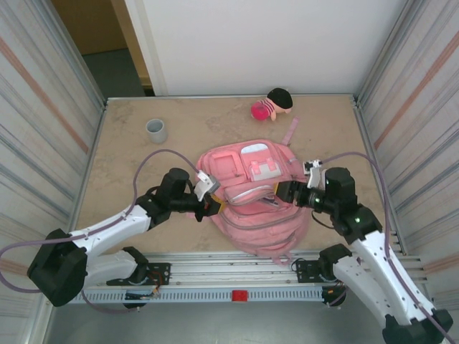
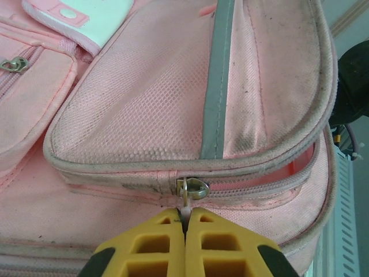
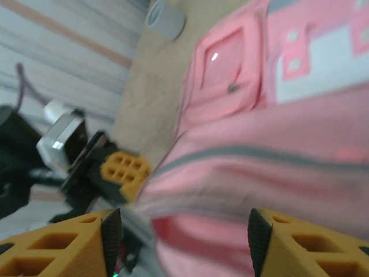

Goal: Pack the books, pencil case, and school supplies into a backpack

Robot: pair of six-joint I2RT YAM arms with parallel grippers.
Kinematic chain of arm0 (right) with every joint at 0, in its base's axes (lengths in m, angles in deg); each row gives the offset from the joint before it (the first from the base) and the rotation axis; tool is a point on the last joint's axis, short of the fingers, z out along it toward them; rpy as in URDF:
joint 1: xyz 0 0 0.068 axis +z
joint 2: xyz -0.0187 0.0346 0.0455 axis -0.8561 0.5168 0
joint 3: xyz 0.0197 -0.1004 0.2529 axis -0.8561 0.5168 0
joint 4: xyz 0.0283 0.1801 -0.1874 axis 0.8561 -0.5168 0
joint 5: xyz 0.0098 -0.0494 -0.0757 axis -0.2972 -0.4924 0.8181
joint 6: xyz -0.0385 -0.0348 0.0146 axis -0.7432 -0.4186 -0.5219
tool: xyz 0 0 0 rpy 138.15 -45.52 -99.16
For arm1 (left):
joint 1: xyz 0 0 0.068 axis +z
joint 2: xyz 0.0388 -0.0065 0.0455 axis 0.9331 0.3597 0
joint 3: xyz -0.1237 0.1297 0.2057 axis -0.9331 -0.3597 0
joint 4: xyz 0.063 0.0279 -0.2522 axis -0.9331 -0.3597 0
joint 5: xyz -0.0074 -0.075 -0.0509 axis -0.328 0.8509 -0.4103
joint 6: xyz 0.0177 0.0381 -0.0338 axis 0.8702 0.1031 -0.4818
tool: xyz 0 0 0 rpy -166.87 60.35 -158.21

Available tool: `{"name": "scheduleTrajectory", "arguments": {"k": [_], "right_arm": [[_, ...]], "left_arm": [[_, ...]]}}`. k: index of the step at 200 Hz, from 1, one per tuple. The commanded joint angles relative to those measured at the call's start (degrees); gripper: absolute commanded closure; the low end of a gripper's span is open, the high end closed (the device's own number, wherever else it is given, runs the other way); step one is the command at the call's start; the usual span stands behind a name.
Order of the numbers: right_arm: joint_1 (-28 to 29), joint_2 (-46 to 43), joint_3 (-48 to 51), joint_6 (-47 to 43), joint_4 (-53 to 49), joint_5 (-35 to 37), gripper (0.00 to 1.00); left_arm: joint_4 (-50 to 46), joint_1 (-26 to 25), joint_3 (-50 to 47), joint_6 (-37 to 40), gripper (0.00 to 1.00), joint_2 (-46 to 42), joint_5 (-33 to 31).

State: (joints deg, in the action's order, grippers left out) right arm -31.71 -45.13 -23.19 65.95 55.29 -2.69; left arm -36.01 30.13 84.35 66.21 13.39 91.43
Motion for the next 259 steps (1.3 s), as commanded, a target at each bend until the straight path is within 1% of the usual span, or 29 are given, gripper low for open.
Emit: {"name": "scheduleTrajectory", "arguments": {"k": [1,9,27,44,58,86,105,119,130,144,154,165,185,202,228,259], "right_arm": [[5.11,-4.96,3.85,18.9,-2.08,2.72,0.37],[7.29,-6.1,5.22,22.63,-0.27,3.7,0.37],[12.99,-6.83,7.9,27.44,4.46,7.18,0.37],[17.87,-5.55,9.92,29.81,10.05,11.47,0.36],[20.78,-3.3,11.2,30.74,15.0,14.54,0.37],[22.97,2.73,12.61,31.43,25.87,15.96,0.38],[23.43,6.57,12.46,31.51,30.08,17.2,0.41],[24.15,9.71,12.33,32.09,33.03,18.12,0.42],[24.3,12.08,11.67,32.37,33.67,18.2,0.43],[24.31,13.82,11.39,32.57,33.64,19.48,0.47],[24.35,14.33,11.53,32.9,33.31,21.19,0.53],[24.49,14.6,12.03,33.23,33.37,23.26,0.62],[25.04,15.14,13.64,34.06,34.1,26.75,0.82],[25.81,16.03,14.5,34.32,34.95,28.98,0.9],[26.78,17.82,14.88,34.29,35.93,31.14,0.95],[26.88,18.36,15.07,33.39,37.64,33.03,0.96]], "left_arm": [[0.69,0.2,1.07,1.09,1.0,-0.27,-2.88],[0.68,0.2,1.08,1.09,1.0,-0.26,-2.88],[0.85,0.2,0.99,1.06,1.0,-0.67,-2.65],[0.72,0.2,0.79,1.08,1.0,-1.19,-2.63],[0.84,0.2,0.46,1.11,1.0,-1.64,-2.69],[1.62,0.07,-0.63,1.09,1.0,-2.68,-2.33],[1.92,0.01,-0.73,1.46,1.0,-2.85,-2.31],[1.98,0.0,-0.63,1.66,1.0,-2.62,-2.04],[2.23,-0.06,-0.73,1.8,1.0,-2.61,-1.96],[2.56,-0.22,-0.68,1.64,1.0,-2.61,-1.92],[2.97,-0.33,-0.75,1.59,1.0,-2.65,-1.57],[3.12,-0.49,-0.68,1.66,1.0,-2.57,-1.26],[3.06,-0.89,-0.37,1.75,1.0,-2.34,-0.27],[2.59,-1.57,0.08,2.01,1.0,-2.13,0.64],[2.02,-2.82,0.77,1.93,1.0,-2.49,1.51],[0.75,-3.57,1.12,2.19,1.0,-2.71,3.25]]}}
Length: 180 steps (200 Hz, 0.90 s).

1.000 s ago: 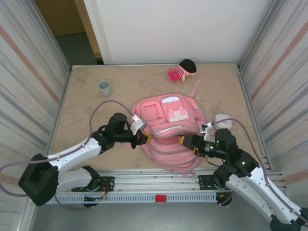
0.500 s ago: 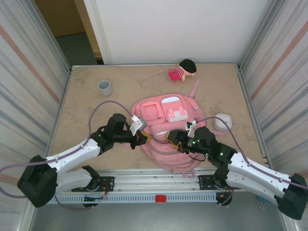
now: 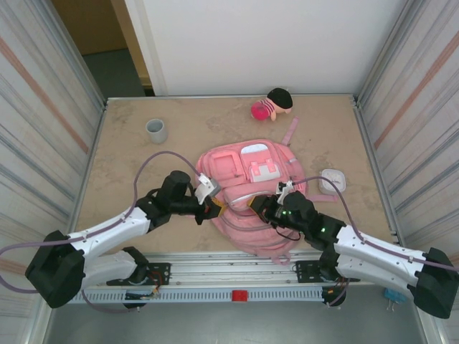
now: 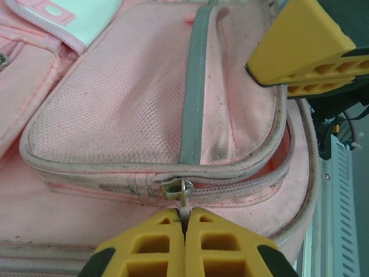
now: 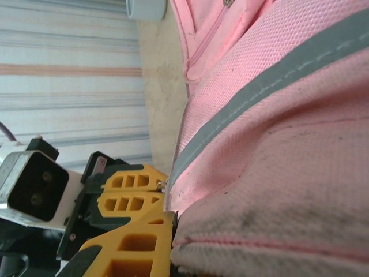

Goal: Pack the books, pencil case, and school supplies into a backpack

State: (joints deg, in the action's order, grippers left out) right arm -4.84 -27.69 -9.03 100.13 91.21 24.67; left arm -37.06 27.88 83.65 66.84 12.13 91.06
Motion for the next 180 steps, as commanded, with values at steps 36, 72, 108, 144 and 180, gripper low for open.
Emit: {"name": "scheduleTrajectory", "arguments": {"k": [36,72,108,144,180], "right_arm": [[0.02,2.41,0.81,-1.17,3.44,6.13,0.96],[0.1,4.61,-0.23,-2.44,5.33,5.88,0.96],[0.1,6.49,-1.4,-3.74,7.04,5.89,0.96],[-0.37,8.03,-4.02,-6.7,6.45,5.95,0.95],[-2.38,13.42,-6.83,-8.02,9.56,1.52,0.95]], "left_arm": [[5.58,-2.21,0.88,-1.07,1.0,-2.48,6.67],[5.45,-4.38,2.47,-0.78,1.0,-2.07,8.5],[6.83,-4.77,3.06,-1.42,1.0,-3.46,9.19],[3.7,-4.77,4.02,-0.02,1.0,-4.93,4.46],[2.69,-5.73,5.93,0.48,1.0,-2.71,4.77]]}}
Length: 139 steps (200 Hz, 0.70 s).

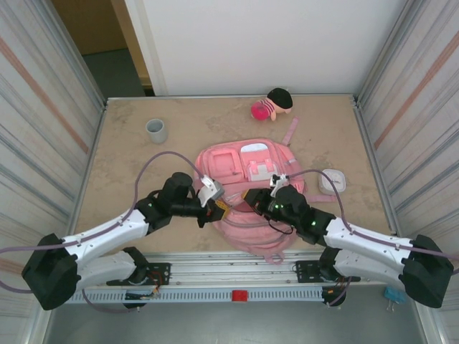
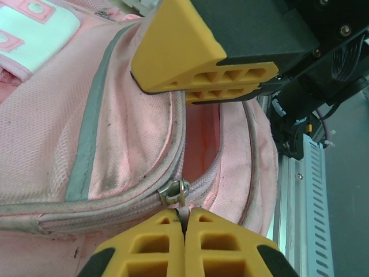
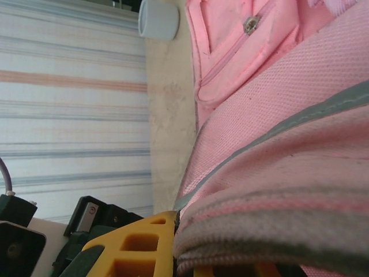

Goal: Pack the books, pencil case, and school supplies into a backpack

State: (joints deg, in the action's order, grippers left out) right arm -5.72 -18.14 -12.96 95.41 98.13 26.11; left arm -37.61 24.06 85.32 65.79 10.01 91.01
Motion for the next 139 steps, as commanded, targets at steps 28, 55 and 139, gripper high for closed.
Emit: {"name": "scheduleTrajectory", "arguments": {"k": [28,55,139], "right_arm": [[-1.84,6.97,-4.86,-4.01,4.32,-1.83,0.95],[-1.95,8.57,-6.05,-4.27,5.09,-3.67,0.95],[-0.1,11.84,-13.7,-11.0,-2.97,-10.12,0.88]], "left_arm": [[6.34,-3.88,4.47,0.34,1.0,0.69,4.1],[7.29,-5.76,4.94,-0.38,1.0,2.56,2.09],[2.81,-8.93,2.13,-4.91,1.0,-4.13,-10.97]]}}
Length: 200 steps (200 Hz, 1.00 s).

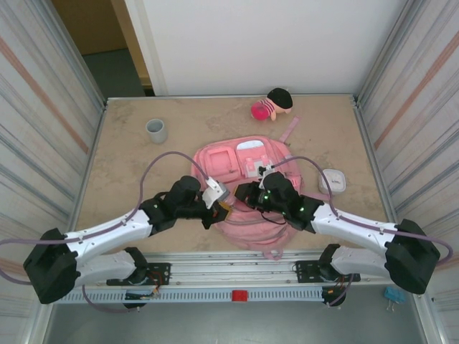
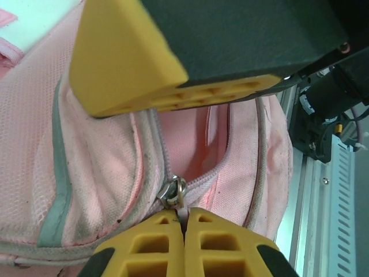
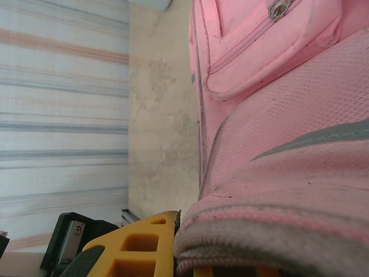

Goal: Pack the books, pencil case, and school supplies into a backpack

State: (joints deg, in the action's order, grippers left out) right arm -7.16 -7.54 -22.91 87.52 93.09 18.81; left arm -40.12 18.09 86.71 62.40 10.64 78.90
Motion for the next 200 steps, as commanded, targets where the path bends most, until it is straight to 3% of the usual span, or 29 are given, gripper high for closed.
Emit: {"name": "scheduleTrajectory", "arguments": {"k": [1,35,68,114,152,185,200], "right_arm": [[1.35,1.22,-3.75,-3.09,2.0,-2.75,0.88],[0.39,-1.48,-0.44,-0.62,-0.52,-2.05,0.6],[-3.86,-5.54,5.92,3.56,1.89,-2.97,0.47],[-8.97,-8.57,8.38,5.26,2.21,-4.97,0.45],[-12.29,-13.13,10.85,6.38,1.53,-5.64,0.54],[-15.06,-21.09,11.74,4.86,-6.39,-5.14,0.44],[-17.36,-24.18,13.01,4.83,-7.92,-6.14,0.47]], "left_arm": [[5.14,-2.96,0.64,-1.63,1.0,-4.86,0.85],[3.76,-2.93,-2.02,-1.37,1.0,-7.5,-4.65],[2.0,-2.91,-1.82,0.7,1.0,-6.99,-4.49],[3.46,-2.97,-1.84,1.63,1.0,-5.97,-0.82],[1.76,-2.96,-1.2,2.3,1.0,-6.06,-1.21],[0.05,-2.97,-0.98,2.73,1.0,-6.43,-3.08],[0.21,-2.96,-1.02,2.95,1.0,-6.57,-3.06]]}}
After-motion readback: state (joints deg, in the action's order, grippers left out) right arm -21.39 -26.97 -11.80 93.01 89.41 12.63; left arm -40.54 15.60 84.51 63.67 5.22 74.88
